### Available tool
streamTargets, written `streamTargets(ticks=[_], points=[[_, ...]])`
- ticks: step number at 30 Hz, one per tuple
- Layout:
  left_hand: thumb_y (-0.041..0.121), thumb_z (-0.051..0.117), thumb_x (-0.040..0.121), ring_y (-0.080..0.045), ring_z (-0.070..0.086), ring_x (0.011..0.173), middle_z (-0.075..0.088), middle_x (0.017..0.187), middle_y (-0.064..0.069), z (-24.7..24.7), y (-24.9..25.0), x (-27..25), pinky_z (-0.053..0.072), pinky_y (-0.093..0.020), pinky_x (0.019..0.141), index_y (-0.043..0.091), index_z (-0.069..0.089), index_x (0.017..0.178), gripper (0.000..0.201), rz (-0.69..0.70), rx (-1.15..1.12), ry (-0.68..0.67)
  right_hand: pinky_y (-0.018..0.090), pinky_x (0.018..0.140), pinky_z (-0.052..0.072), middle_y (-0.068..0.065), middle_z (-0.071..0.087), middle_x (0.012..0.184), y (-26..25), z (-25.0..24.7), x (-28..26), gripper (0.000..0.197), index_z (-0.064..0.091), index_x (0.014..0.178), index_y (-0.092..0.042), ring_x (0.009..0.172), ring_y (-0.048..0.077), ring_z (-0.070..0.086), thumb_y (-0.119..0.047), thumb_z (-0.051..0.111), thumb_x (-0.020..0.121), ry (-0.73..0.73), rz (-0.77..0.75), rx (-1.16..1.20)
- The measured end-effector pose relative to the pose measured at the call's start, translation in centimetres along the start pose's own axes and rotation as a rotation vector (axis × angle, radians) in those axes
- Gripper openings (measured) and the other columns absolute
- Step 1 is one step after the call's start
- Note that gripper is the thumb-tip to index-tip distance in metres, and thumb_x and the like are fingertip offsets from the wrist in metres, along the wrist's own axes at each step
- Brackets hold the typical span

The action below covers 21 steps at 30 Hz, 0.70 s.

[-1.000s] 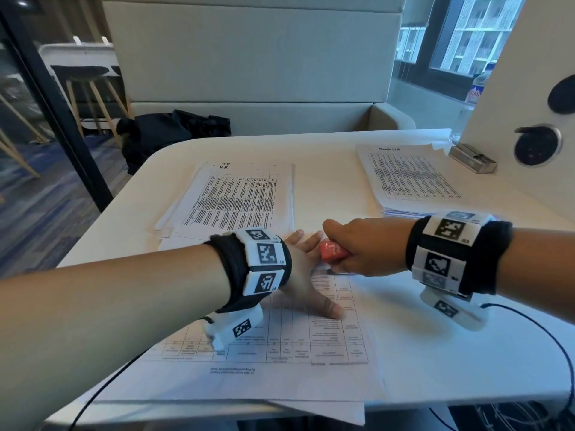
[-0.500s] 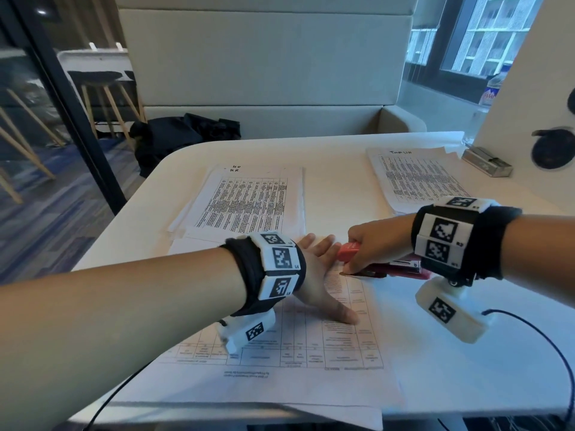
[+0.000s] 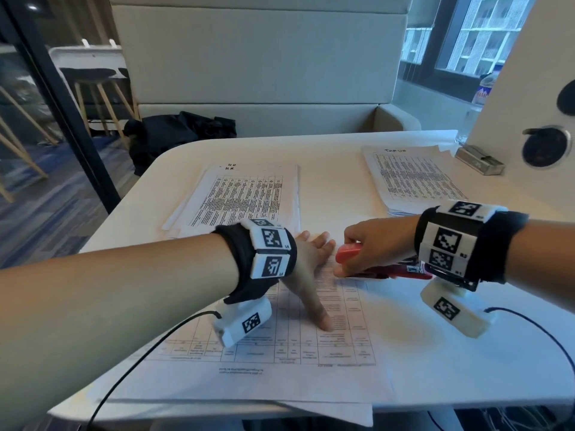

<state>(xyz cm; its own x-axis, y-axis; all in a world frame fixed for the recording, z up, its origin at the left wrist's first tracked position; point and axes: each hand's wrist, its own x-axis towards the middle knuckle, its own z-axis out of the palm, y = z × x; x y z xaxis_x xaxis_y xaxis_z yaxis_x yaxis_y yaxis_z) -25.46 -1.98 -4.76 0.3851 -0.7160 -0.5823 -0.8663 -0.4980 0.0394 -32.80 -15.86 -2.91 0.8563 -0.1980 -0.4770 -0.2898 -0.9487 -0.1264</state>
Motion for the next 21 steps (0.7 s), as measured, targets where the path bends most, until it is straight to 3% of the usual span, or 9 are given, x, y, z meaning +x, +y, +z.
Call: streamTargets(ticks=[5, 8, 14, 18, 21], points=[[0.067, 0.073, 0.064, -0.021, -0.021, 0.145, -0.024, 0.158, 0.007, 0.2, 0.3, -0.2, -0.005, -0.043, 0.117, 0.026, -0.021, 0.149, 0.134, -0.013, -0.007, 0.02, 0.021, 0.058, 0.041, -0.005, 0.06, 0.089, 0.3, 0.2, -0.4, 0.053, 0.053, 0.1, -0.022, 0.067, 0.004, 0.052, -0.07, 0.054, 0.079, 0.212, -0.071, -0.185], [0.065, 0.074, 0.064, -0.021, -0.019, 0.146, -0.023, 0.158, 0.006, 0.2, 0.5, -0.3, -0.004, -0.042, 0.117, 0.024, -0.02, 0.15, 0.133, -0.023, -0.012, 0.032, 0.025, 0.064, 0.046, -0.006, 0.061, 0.09, 0.8, 0.3, -0.5, 0.051, 0.056, 0.102, -0.024, 0.072, 0.007, 0.054, -0.069, 0.058, 0.078, 0.267, -0.078, -0.188], [0.063, 0.075, 0.065, -0.022, -0.014, 0.148, -0.019, 0.16, 0.004, 0.5, 1.0, -0.4, 0.001, -0.042, 0.118, 0.022, -0.017, 0.151, 0.133, -0.053, 0.01, 0.051, 0.023, 0.058, 0.039, -0.014, 0.053, 0.076, 1.0, 0.7, -0.8, 0.047, 0.057, 0.099, -0.027, 0.067, 0.0, 0.049, -0.066, 0.066, 0.073, 0.298, -0.102, -0.136], [0.063, 0.074, 0.065, -0.022, -0.013, 0.148, -0.019, 0.16, 0.004, 0.5, 1.0, -0.2, 0.001, -0.042, 0.119, 0.021, -0.017, 0.151, 0.132, -0.06, 0.021, 0.044, 0.025, 0.063, 0.045, -0.01, 0.059, 0.086, 0.6, 0.6, -0.9, 0.046, 0.058, 0.094, -0.028, 0.072, 0.006, 0.055, -0.068, 0.064, 0.074, 0.289, -0.115, -0.188], [0.065, 0.072, 0.066, -0.022, -0.012, 0.148, -0.019, 0.16, 0.002, 0.5, 1.1, -0.2, 0.002, -0.042, 0.119, 0.02, -0.018, 0.15, 0.132, -0.055, 0.042, 0.046, 0.023, 0.06, 0.045, -0.004, 0.063, 0.091, 0.0, 0.0, -0.7, 0.059, 0.063, 0.094, -0.02, 0.073, 0.008, 0.057, -0.074, 0.062, 0.07, 0.276, -0.109, -0.235]])
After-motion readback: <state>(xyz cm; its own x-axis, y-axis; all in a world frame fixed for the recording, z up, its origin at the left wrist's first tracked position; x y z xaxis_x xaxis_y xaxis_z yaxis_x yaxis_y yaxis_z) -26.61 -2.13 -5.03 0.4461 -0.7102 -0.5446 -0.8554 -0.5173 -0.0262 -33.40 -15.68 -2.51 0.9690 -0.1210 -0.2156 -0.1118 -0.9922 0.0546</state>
